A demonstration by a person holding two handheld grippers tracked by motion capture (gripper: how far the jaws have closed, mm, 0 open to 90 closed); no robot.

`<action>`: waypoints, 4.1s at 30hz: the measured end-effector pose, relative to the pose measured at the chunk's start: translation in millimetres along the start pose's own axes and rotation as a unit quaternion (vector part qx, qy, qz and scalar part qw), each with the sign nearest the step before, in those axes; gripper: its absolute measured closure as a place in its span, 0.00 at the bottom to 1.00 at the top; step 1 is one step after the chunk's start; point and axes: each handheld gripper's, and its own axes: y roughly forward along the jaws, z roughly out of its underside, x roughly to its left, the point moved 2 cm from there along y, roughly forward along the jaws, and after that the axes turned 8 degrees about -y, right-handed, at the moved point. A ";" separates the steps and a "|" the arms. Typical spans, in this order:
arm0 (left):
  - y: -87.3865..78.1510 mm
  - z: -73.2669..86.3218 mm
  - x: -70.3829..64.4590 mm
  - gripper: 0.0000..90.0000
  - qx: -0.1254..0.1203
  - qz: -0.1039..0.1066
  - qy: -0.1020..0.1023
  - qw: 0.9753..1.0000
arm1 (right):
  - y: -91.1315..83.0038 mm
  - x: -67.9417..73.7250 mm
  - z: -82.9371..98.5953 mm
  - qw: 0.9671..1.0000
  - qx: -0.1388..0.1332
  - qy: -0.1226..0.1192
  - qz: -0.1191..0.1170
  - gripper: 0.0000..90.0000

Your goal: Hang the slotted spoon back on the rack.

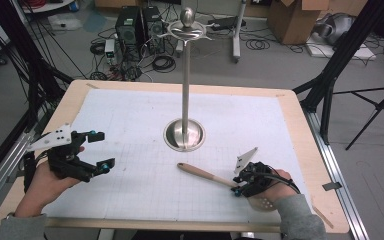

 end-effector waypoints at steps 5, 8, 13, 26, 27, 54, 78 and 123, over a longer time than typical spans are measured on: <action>-1.1 0.5 1.6 0.02 -0.001 -0.002 -0.001 1.000 | 0.1 0.9 -0.6 1.000 0.000 -0.005 0.001 0.72; -0.7 1.8 2.7 0.02 0.000 -0.003 -0.006 1.000 | 0.6 2.0 -1.8 1.000 -0.002 -0.012 0.000 0.74; 0.1 2.4 2.7 0.02 0.002 -0.002 -0.005 1.000 | 1.2 2.6 -1.5 1.000 -0.007 -0.009 -0.002 0.79; 1.2 4.3 4.0 0.02 0.007 -0.005 -0.006 1.000 | 1.4 3.1 -0.2 1.000 -0.015 0.025 0.001 0.85; 1.2 4.3 4.1 0.02 0.006 -0.004 -0.006 1.000 | 1.3 3.2 -0.1 1.000 -0.016 0.026 0.001 0.86; 0.9 4.4 4.0 0.02 0.008 -0.003 -0.006 1.000 | 0.6 2.0 0.5 0.998 -0.016 0.053 -0.008 0.86; -2.7 3.1 4.7 0.02 0.003 -0.003 -0.008 1.000 | -31.9 -8.9 13.0 0.989 -0.118 0.085 -0.013 0.86; -2.6 -3.9 -2.3 0.02 -0.006 0.002 0.003 1.000 | -78.7 -17.6 28.0 0.965 -0.213 0.147 0.042 0.86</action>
